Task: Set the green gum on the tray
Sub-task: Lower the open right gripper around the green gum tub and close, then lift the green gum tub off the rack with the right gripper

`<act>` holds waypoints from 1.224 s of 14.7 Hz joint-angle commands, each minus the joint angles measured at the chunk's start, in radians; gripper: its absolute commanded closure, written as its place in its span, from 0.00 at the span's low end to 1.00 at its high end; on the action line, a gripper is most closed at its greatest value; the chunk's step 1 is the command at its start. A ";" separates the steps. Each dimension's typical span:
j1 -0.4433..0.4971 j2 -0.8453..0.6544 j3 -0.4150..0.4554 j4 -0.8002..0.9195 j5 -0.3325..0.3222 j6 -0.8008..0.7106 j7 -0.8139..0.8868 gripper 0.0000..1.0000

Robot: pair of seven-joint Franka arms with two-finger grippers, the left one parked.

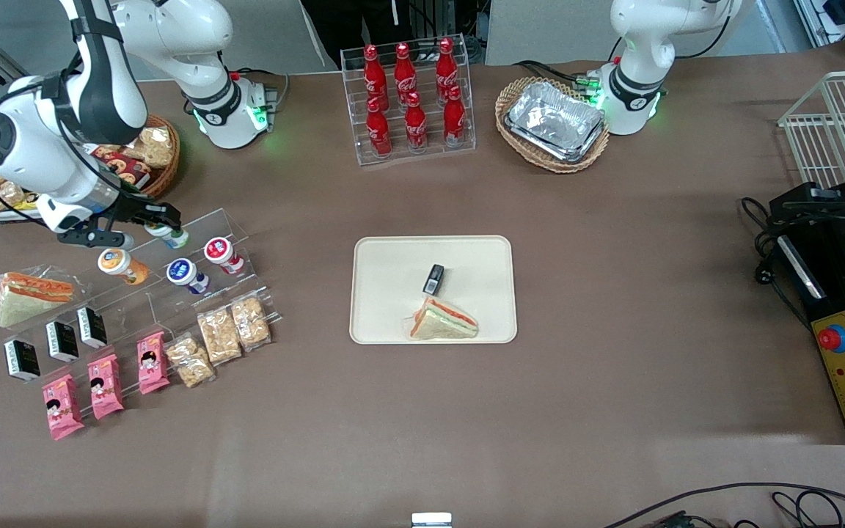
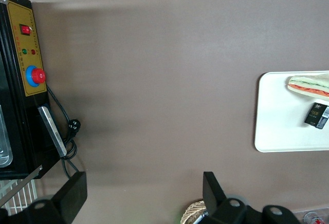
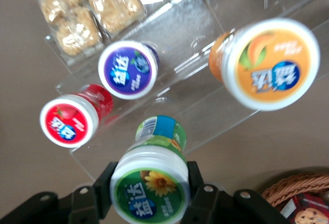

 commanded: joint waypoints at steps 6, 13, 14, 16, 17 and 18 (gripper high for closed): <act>-0.016 0.134 -0.018 0.435 -0.012 -0.389 -0.061 0.68; -0.001 0.317 -0.008 0.898 0.098 -0.727 0.021 0.68; 0.016 0.316 -0.005 0.898 0.106 -0.729 0.059 0.68; 0.069 0.311 0.000 0.898 0.107 -0.729 0.142 0.68; 0.106 0.311 0.002 0.898 0.109 -0.729 0.194 0.68; 0.155 0.311 0.000 0.898 0.107 -0.726 0.249 0.68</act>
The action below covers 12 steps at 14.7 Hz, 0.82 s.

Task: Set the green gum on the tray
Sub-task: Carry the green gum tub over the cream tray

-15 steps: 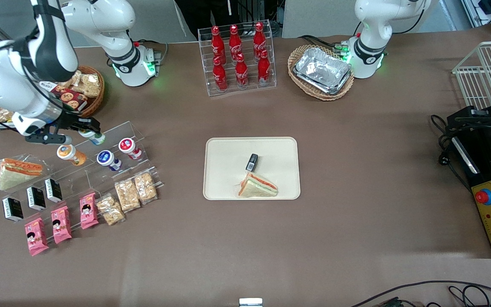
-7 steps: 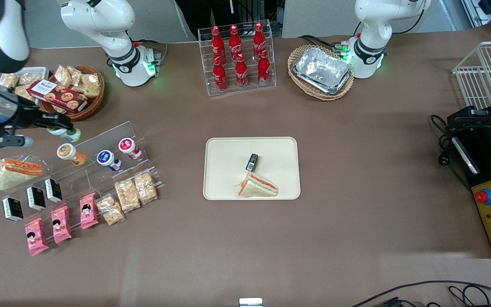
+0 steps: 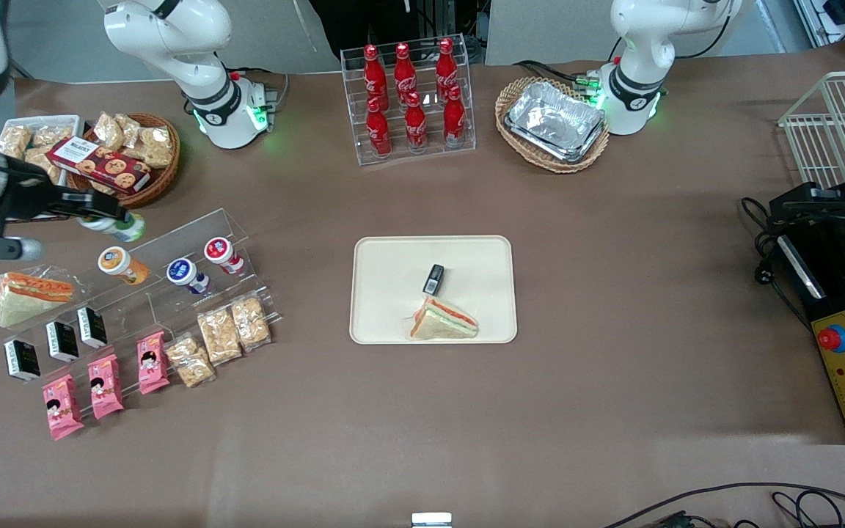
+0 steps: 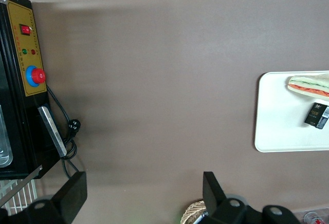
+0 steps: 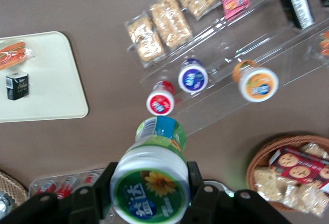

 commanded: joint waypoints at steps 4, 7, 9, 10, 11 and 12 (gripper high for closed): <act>0.248 0.039 -0.001 0.016 0.011 0.048 0.326 0.68; 0.333 0.045 -0.001 -0.049 0.011 0.138 0.435 0.68; 0.373 0.044 -0.001 -0.131 0.011 0.236 0.470 0.68; 0.388 0.042 -0.001 -0.178 0.011 0.296 0.481 0.68; 0.406 0.042 0.000 -0.230 0.011 0.368 0.499 0.68; 0.428 0.041 0.000 -0.284 0.013 0.445 0.519 0.68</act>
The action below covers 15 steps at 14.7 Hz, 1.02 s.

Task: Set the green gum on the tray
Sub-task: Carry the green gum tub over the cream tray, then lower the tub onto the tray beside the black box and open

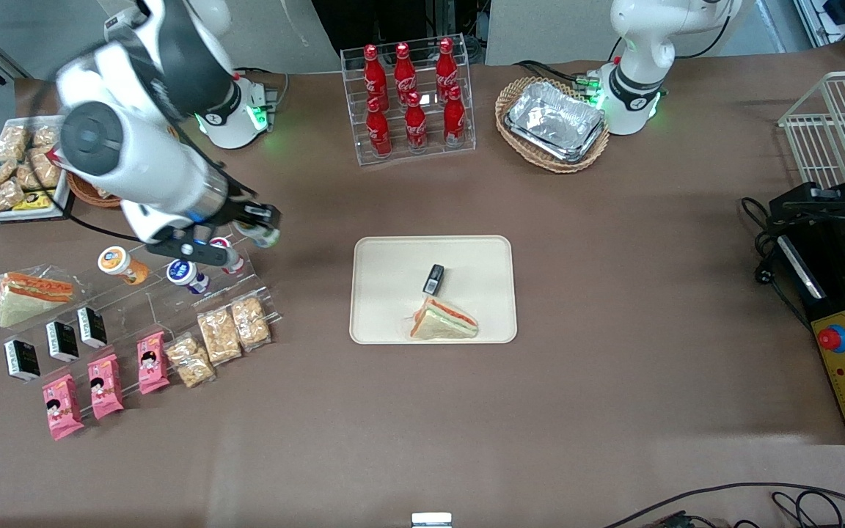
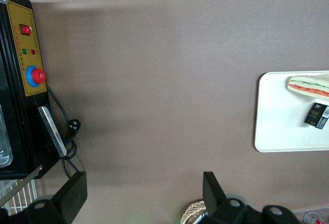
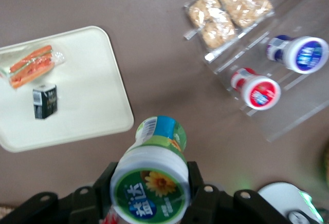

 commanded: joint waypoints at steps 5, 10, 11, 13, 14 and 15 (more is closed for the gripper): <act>0.158 0.049 -0.009 -0.247 0.010 0.431 0.174 0.68; 0.242 0.162 -0.006 -0.247 0.083 0.543 0.197 0.68; 0.252 0.184 -0.005 -0.247 0.088 0.559 0.197 0.67; 0.259 0.230 -0.002 -0.247 0.096 0.588 0.192 0.66; 0.272 0.247 0.000 -0.247 0.096 0.608 0.194 0.66; 0.288 0.257 -0.002 -0.247 0.102 0.623 0.195 0.65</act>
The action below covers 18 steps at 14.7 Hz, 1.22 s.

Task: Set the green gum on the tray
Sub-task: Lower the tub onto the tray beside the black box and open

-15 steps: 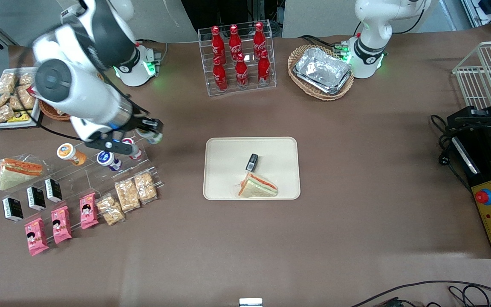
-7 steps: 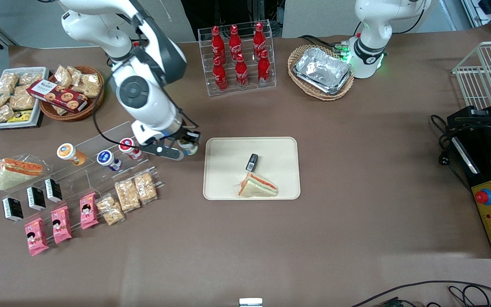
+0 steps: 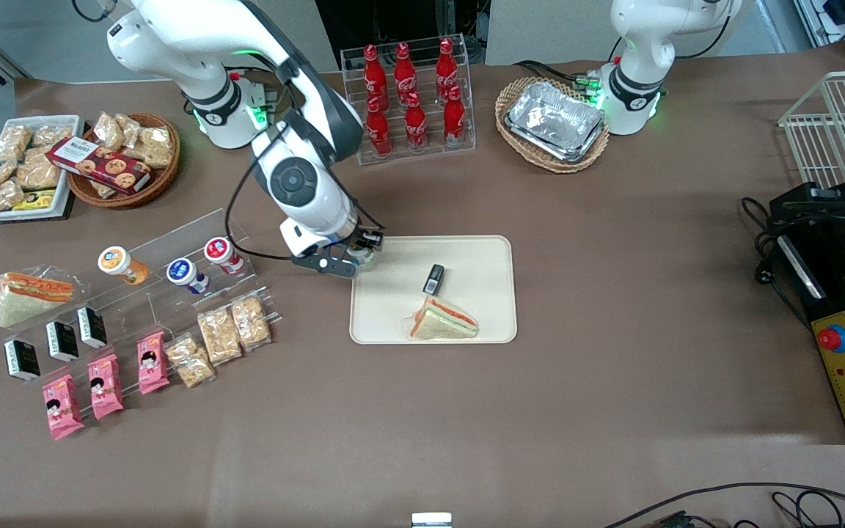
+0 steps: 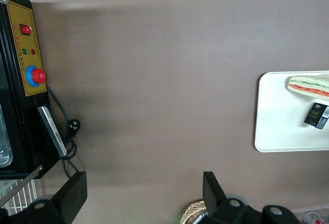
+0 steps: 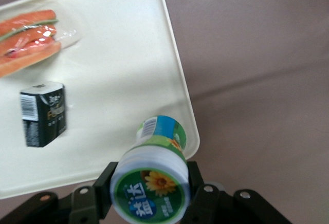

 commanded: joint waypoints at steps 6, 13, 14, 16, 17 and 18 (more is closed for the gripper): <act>0.068 0.103 -0.005 0.004 0.068 0.140 0.014 0.65; 0.075 0.134 -0.007 -0.011 0.068 0.207 0.024 0.60; 0.085 0.137 -0.007 -0.011 0.068 0.223 0.028 0.52; 0.089 0.145 -0.007 -0.010 0.067 0.227 0.048 0.49; 0.089 0.145 -0.007 -0.010 0.067 0.227 0.048 0.33; 0.088 0.145 -0.007 -0.010 0.067 0.227 0.060 0.00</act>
